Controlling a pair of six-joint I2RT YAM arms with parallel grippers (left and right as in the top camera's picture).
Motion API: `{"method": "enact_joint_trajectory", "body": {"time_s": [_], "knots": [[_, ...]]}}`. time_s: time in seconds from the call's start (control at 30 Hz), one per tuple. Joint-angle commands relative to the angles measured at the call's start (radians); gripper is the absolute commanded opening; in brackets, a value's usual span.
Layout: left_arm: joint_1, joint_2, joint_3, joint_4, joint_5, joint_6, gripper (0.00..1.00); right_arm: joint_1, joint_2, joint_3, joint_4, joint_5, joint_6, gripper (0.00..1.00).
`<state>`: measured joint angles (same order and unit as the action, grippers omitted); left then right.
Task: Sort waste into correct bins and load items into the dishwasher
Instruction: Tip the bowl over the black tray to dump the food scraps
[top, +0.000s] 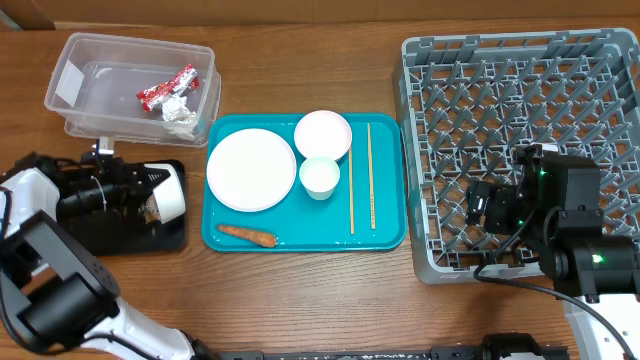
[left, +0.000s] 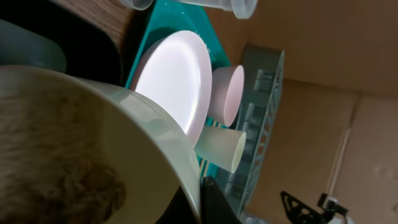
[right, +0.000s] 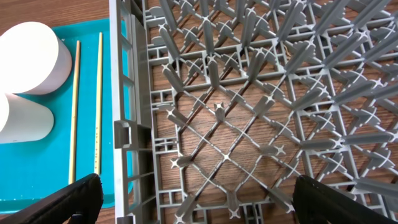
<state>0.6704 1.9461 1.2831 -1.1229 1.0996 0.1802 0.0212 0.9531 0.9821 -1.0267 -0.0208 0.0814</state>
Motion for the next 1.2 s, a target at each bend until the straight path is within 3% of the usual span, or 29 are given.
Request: {"method": "enact_joint_trajectory", "body": {"time_s": [0.0,0.43,0.77,1.17], "knots": [[0.010,0.052,-0.005,-0.008,0.137,0.034,0.04,0.005,-0.005,0.034,-0.001,0.005,-0.003,1.00],[0.010,0.078,-0.005,-0.076,0.309,-0.013,0.04,0.005,-0.005,0.034,-0.009,0.005,-0.003,1.00],[0.010,0.078,-0.005,-0.103,0.324,-0.144,0.04,0.005,-0.005,0.034,-0.013,0.005,-0.003,1.00],[0.010,0.078,-0.005,-0.168,0.414,-0.159,0.04,0.005,-0.005,0.034,-0.016,0.005,-0.003,1.00]]}}
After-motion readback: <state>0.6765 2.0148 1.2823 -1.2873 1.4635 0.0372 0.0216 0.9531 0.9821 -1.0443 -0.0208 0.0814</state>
